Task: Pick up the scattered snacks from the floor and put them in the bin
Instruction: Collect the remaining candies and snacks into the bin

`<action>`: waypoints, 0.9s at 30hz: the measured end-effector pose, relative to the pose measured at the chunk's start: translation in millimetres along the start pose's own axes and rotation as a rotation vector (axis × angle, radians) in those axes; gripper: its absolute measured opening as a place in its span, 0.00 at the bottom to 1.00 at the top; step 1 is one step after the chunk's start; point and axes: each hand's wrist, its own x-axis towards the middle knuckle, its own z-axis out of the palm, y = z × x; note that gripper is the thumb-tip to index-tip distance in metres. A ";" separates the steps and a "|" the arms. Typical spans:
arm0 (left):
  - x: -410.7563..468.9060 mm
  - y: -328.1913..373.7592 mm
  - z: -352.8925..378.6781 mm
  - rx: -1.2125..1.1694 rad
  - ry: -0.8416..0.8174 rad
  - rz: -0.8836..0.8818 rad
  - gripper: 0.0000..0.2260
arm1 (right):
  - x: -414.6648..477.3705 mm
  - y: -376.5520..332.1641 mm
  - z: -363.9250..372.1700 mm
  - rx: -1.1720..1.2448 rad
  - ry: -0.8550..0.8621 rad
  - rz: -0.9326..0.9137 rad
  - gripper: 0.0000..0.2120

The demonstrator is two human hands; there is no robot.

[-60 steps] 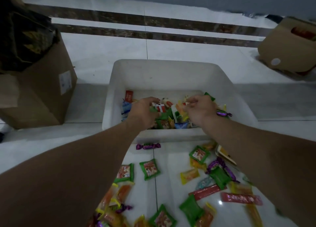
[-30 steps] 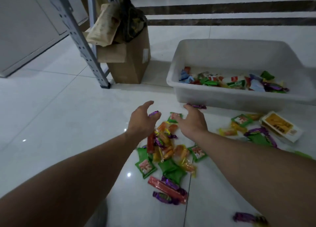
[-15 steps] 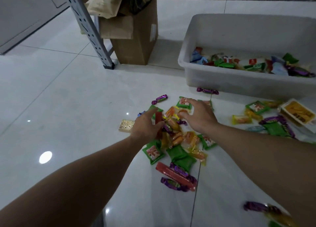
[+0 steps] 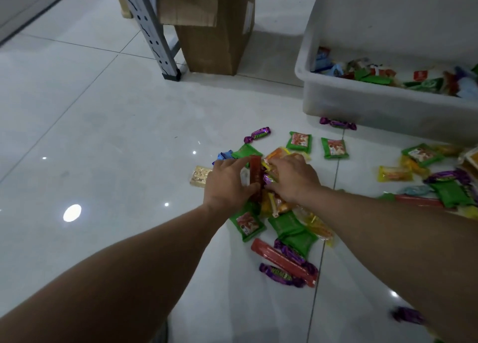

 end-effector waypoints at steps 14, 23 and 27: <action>10.4 8.7 29.2 -0.042 -0.153 -0.196 0.23 | 0.6 19.2 -1.5 0.212 -0.012 0.096 0.26; 17.4 14.7 31.6 -0.202 -0.106 -0.255 0.21 | -1.9 37.6 -6.2 0.253 -0.020 0.152 0.22; 15.0 22.5 29.7 -0.284 -0.050 -0.235 0.22 | -4.7 46.2 -11.2 0.355 0.075 0.176 0.19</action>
